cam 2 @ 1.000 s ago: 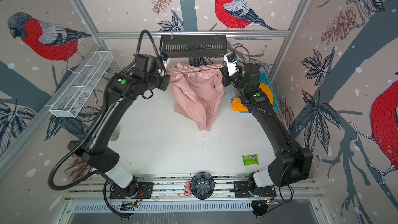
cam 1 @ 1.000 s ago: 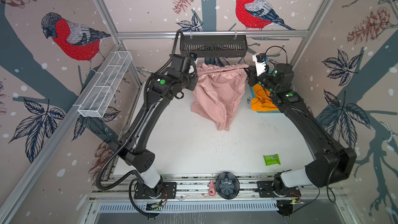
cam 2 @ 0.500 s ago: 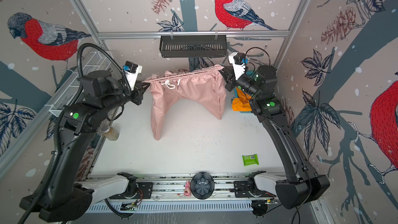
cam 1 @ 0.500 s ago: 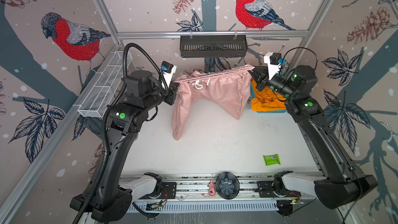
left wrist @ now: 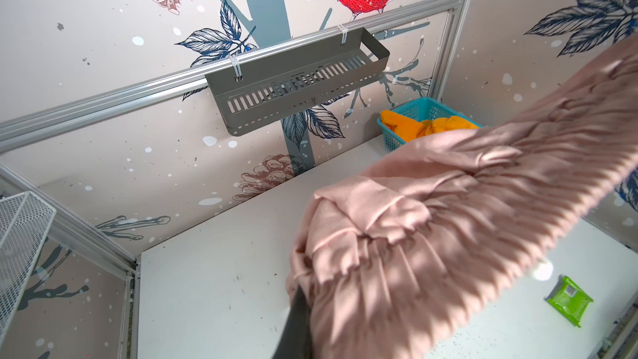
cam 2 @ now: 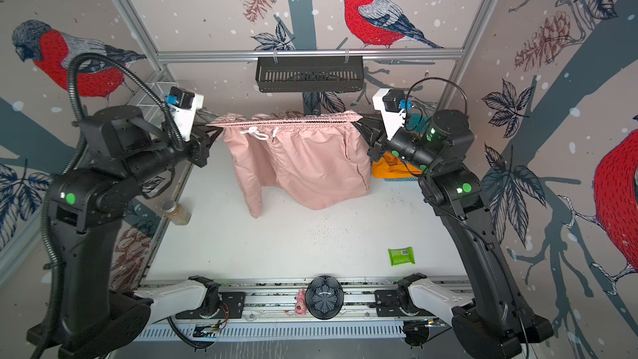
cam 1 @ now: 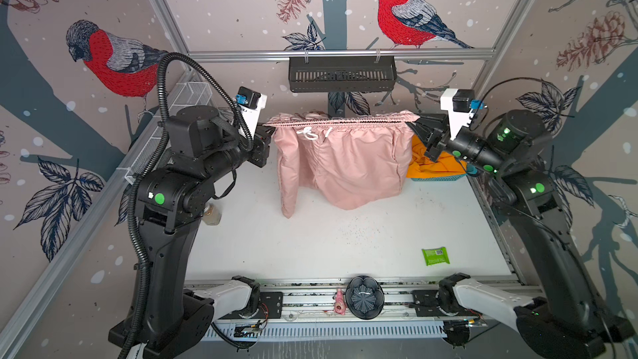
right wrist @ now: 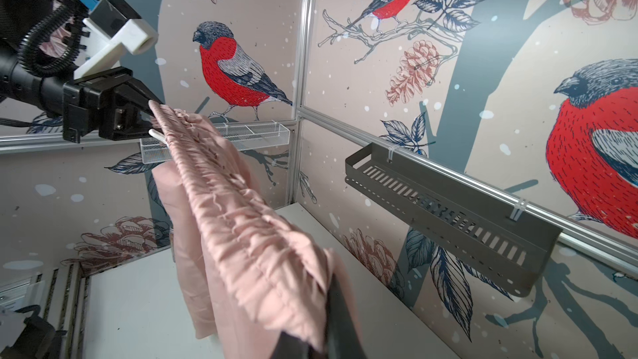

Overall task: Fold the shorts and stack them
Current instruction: 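Lift the shorts by the waistband with both grippers, letting them hang, then lay the shorts flat on the table and open both grippers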

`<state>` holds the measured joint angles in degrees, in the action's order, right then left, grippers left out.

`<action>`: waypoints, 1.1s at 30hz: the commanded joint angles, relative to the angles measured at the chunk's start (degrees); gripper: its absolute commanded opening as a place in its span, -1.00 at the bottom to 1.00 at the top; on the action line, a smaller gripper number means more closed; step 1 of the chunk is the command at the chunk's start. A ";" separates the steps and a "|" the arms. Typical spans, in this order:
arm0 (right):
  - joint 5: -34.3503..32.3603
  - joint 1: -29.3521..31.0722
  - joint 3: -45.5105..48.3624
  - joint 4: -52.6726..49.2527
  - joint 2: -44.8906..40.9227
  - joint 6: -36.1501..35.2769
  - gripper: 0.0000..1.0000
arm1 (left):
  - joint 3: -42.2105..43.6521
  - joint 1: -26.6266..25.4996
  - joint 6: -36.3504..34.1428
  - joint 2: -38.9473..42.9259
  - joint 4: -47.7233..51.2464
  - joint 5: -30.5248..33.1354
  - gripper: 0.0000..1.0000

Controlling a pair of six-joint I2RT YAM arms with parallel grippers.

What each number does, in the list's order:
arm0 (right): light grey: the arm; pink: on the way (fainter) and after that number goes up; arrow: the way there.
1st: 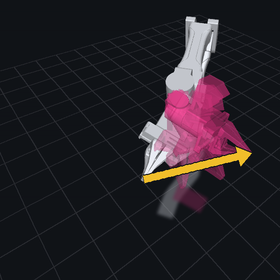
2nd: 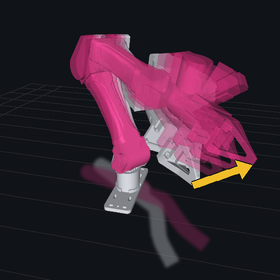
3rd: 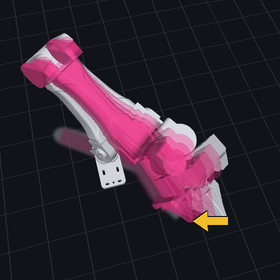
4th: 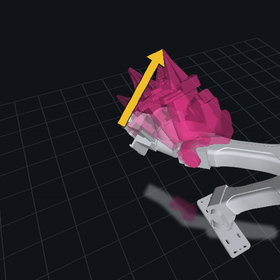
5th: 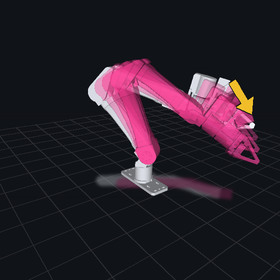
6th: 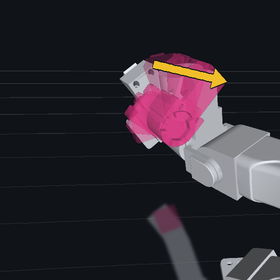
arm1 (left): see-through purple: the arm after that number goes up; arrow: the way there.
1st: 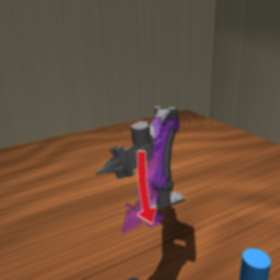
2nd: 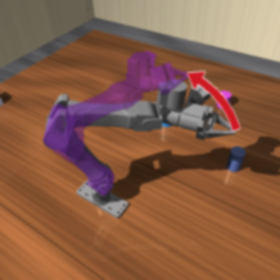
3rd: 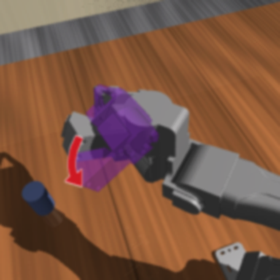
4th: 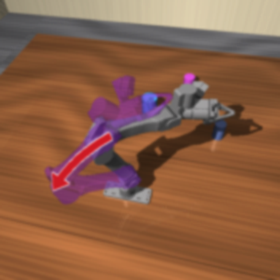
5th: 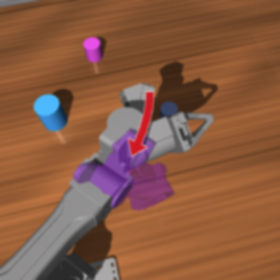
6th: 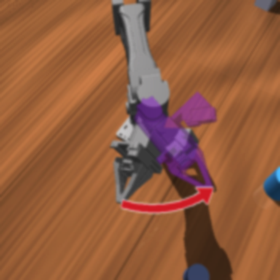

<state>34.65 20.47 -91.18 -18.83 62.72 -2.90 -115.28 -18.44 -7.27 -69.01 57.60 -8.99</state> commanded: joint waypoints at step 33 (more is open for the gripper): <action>-9.08 -6.77 8.14 51.07 56.27 7.15 -0.99 | 11.08 10.03 0.63 -47.13 -34.53 12.21 -1.00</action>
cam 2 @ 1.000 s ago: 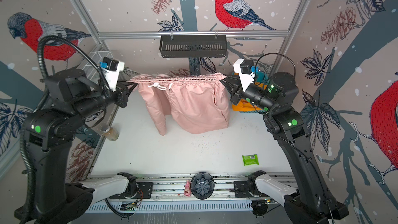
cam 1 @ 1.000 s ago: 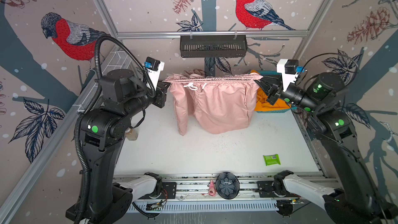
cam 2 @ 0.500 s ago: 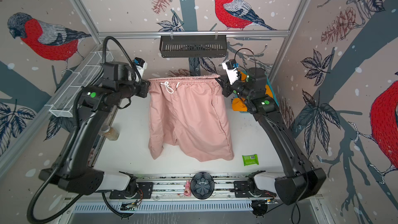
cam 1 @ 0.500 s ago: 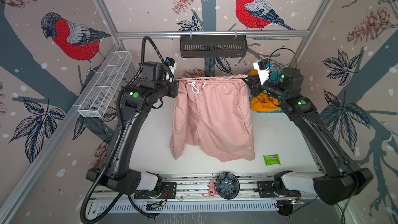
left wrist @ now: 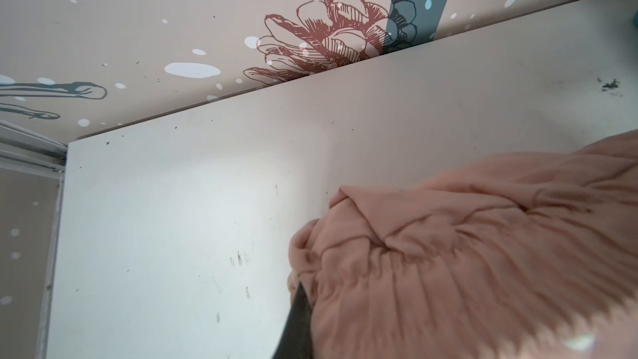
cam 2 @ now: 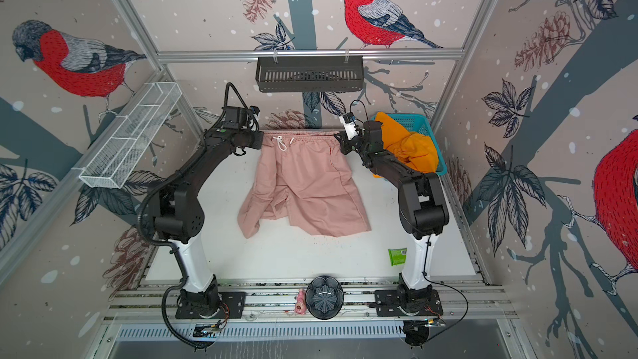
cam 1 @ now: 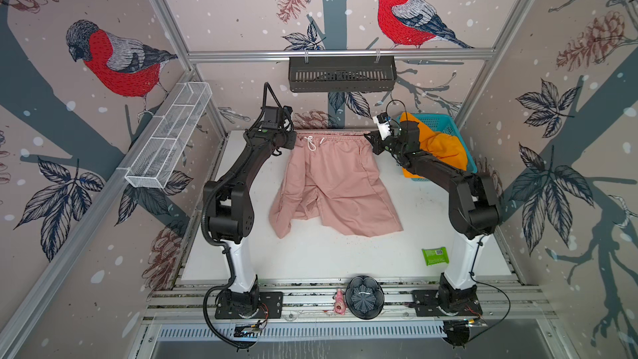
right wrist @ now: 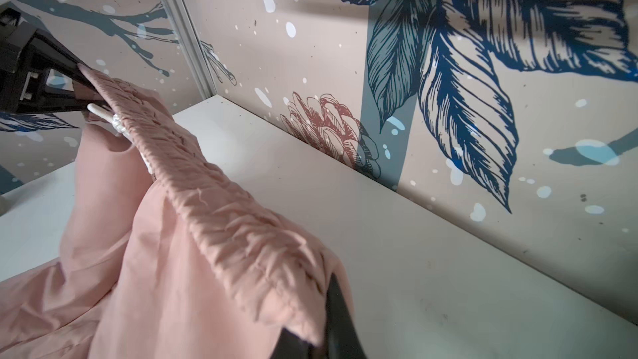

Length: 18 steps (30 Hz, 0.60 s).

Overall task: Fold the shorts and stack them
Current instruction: 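Lay the shorts flat on the table and open both grippers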

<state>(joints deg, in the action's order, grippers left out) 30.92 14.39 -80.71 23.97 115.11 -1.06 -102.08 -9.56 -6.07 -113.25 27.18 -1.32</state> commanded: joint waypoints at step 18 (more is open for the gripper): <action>-12.03 1.81 -20.97 -26.56 6.90 9.31 0.65 | -3.96 3.15 11.93 -1.94 12.47 -7.23 0.96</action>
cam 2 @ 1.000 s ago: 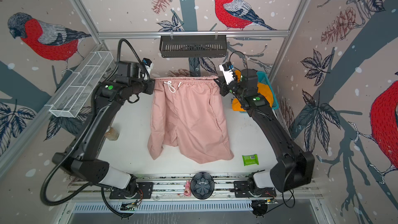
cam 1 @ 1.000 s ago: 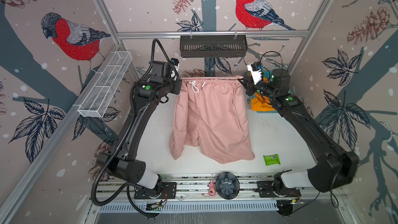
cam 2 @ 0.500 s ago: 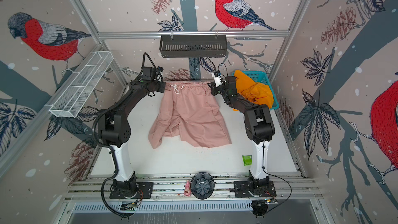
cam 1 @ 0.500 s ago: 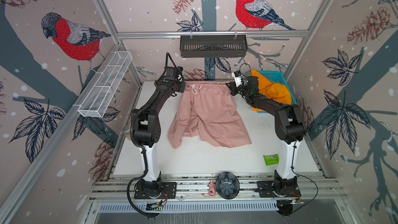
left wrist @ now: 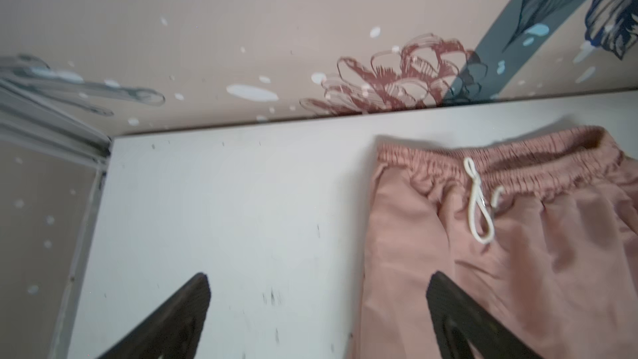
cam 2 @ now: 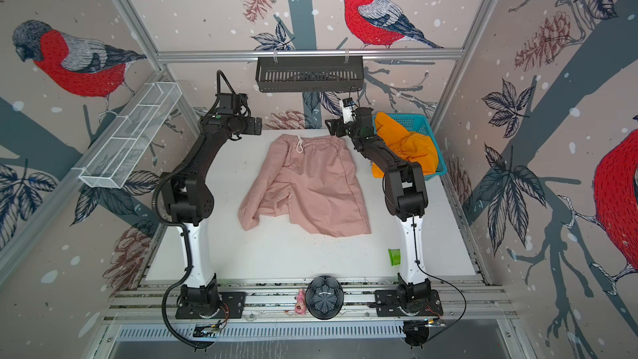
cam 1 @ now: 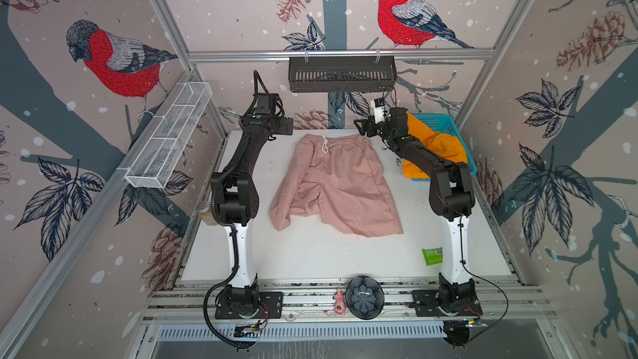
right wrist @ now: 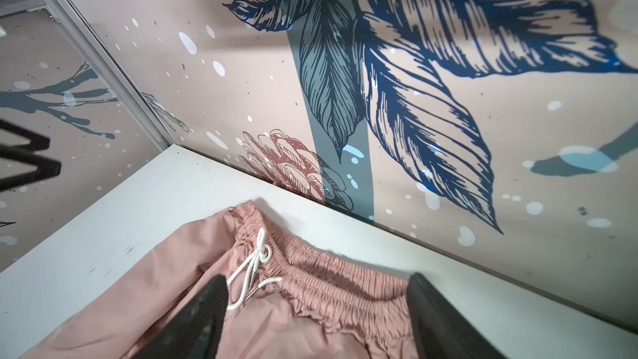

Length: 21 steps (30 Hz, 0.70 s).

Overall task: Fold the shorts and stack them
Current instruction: 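Lay the shorts flat on the table and open both grippers, then grasp the shorts leg hems nearest the robot with both grippers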

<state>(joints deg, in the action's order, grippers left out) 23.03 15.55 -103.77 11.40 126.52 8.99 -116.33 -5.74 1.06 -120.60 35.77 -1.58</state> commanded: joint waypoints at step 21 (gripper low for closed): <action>-23.23 17.63 62.65 -13.90 -39.41 12.65 0.65 | 70.55 -8.90 19.90 39.75 -15.37 -4.67 0.96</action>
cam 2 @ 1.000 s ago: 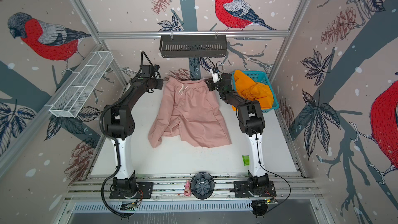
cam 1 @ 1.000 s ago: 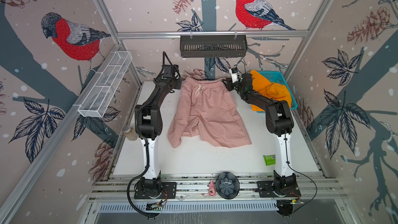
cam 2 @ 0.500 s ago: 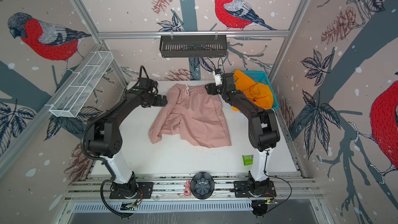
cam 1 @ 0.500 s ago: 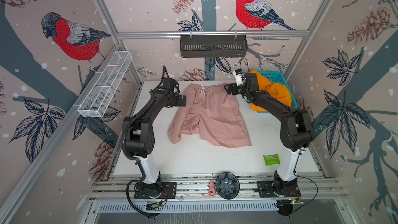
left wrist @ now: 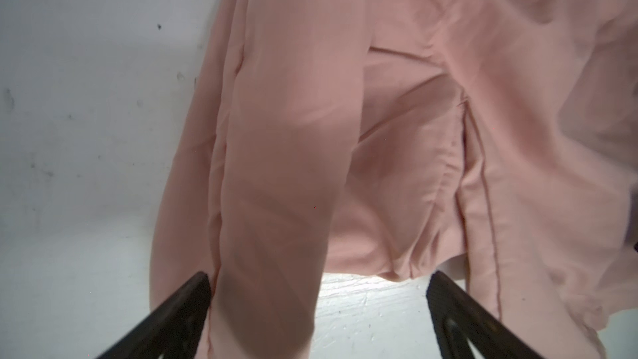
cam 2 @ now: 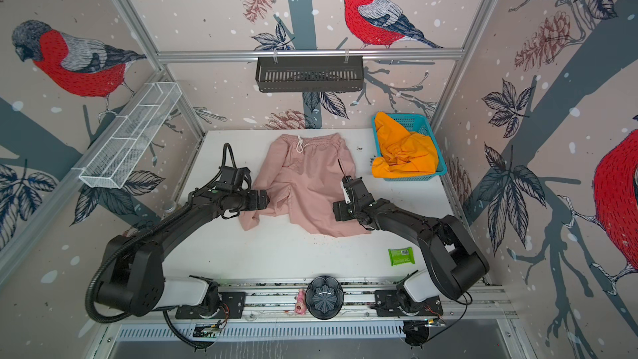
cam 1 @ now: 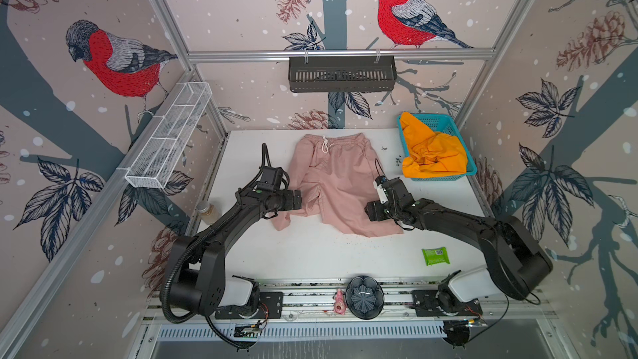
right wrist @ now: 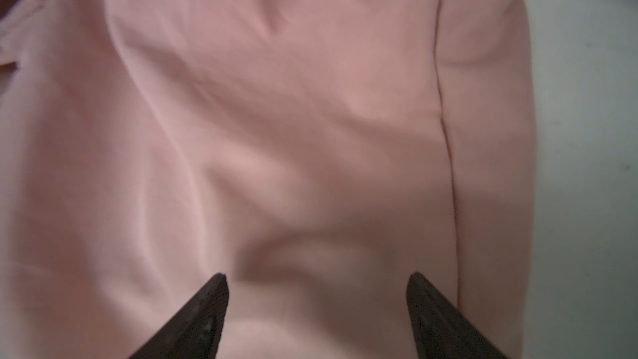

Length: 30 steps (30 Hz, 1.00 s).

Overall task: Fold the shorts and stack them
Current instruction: 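Grasp the shorts leg hems nearest the robot with both grippers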

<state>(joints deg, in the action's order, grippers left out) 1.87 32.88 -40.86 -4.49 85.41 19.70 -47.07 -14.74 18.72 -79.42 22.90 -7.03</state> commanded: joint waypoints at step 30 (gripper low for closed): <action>3.31 -2.72 -30.53 -2.77 17.66 -19.05 0.62 | 20.96 -4.49 18.57 30.18 -6.28 -1.88 0.69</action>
<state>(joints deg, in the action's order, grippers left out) 4.43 27.46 -75.11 -4.64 108.38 6.92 -24.67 -19.09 35.73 -51.09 12.86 -14.00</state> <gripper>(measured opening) 0.812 0.844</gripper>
